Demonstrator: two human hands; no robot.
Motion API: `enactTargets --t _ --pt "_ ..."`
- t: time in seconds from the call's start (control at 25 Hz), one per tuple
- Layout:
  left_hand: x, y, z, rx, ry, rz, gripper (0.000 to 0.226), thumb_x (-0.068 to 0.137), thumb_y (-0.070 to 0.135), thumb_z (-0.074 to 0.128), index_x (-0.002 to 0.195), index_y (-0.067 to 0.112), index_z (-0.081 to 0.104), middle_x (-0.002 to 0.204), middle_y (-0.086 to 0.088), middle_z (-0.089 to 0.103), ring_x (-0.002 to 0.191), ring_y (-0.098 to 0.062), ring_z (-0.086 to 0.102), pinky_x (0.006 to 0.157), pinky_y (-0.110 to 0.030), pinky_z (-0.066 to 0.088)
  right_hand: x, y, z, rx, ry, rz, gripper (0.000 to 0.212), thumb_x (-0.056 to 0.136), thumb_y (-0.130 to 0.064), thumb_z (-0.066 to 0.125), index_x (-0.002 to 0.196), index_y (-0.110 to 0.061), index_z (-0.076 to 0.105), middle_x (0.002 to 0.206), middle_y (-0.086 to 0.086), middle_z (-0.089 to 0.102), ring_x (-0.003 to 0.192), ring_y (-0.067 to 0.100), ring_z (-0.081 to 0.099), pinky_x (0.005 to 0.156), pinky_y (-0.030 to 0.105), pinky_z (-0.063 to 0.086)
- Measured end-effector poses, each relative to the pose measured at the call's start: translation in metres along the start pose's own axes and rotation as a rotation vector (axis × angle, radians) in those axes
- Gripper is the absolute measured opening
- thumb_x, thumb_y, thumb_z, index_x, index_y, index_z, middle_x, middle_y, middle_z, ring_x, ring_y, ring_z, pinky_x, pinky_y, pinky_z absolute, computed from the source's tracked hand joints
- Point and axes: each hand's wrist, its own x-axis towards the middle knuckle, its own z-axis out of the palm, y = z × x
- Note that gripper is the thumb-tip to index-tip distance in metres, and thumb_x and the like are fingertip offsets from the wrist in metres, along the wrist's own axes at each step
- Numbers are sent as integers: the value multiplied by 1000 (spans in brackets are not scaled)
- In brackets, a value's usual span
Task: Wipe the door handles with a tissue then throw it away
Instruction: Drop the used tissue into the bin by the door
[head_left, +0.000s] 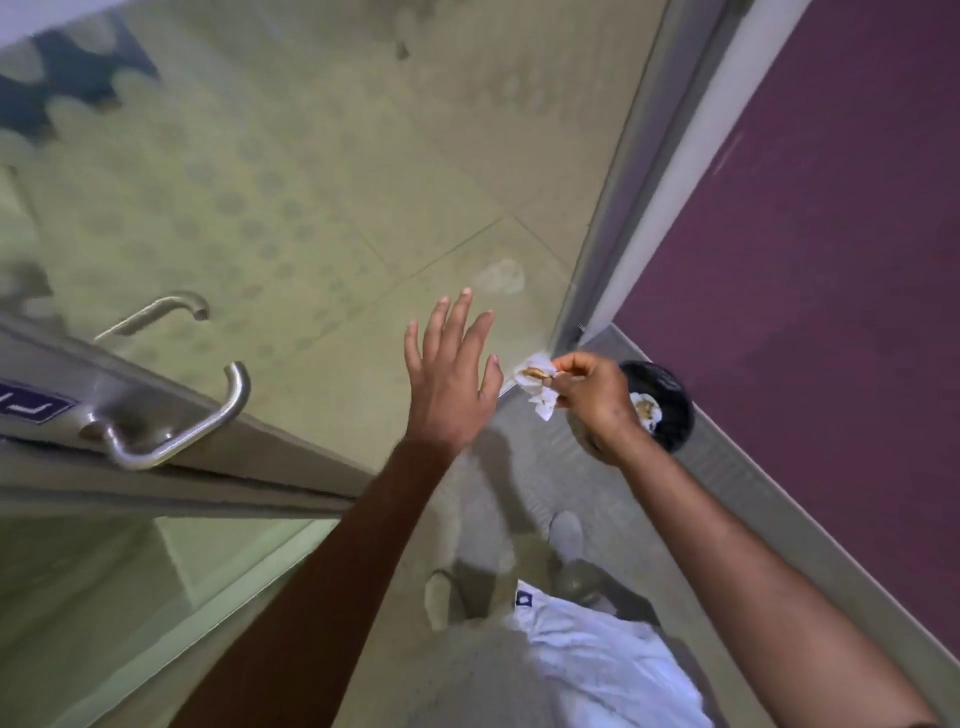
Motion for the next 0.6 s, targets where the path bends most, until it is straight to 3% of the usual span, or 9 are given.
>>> enactTargets --t 0.12,0.2,0.28,0.44,0.52,0.6 --pt "24 40 65 -2 -136 6 48 95 18 66 142 11 63 163 -12 45 152 -35 43 121 -61 33 52 35 -59 -31 132 90 25 89 -1 71 75 -22 71 70 -5 69 53 0 62 49 10 46" --pt "42 61 110 -3 -297 10 49 96 16 67 145 8 61 163 -16 45 151 -38 43 119 -58 36 87 64 -93 -74 166 161 16 85 -5 73 84 -21 74 71 -8 69 51 -3 61 45 7 42" --pt "58 80 155 15 -463 -22 53 102 23 60 153 12 52 168 -11 36 156 -33 34 123 -50 31 119 96 -121 -133 186 219 20 82 -6 73 99 -17 78 71 -11 69 55 1 60 45 8 42" --pt "71 103 241 -5 -632 -61 60 104 29 56 161 16 39 173 -5 27 160 -28 24 129 -42 22 176 161 -161 -229 220 246 32 88 5 59 108 -8 80 97 10 79 63 6 65 59 18 53" --pt "69 106 279 9 -691 -55 61 106 30 55 162 16 35 173 -5 26 160 -27 22 130 -43 21 198 193 -175 -291 264 212 28 93 -3 57 106 -12 80 105 10 79 80 8 69 73 22 54" --pt "64 104 309 32 -727 -59 60 107 30 54 162 16 36 173 -5 26 160 -27 22 130 -43 22 217 221 -184 -332 305 204 20 97 -15 58 102 -11 77 102 9 76 93 22 69 83 34 54"
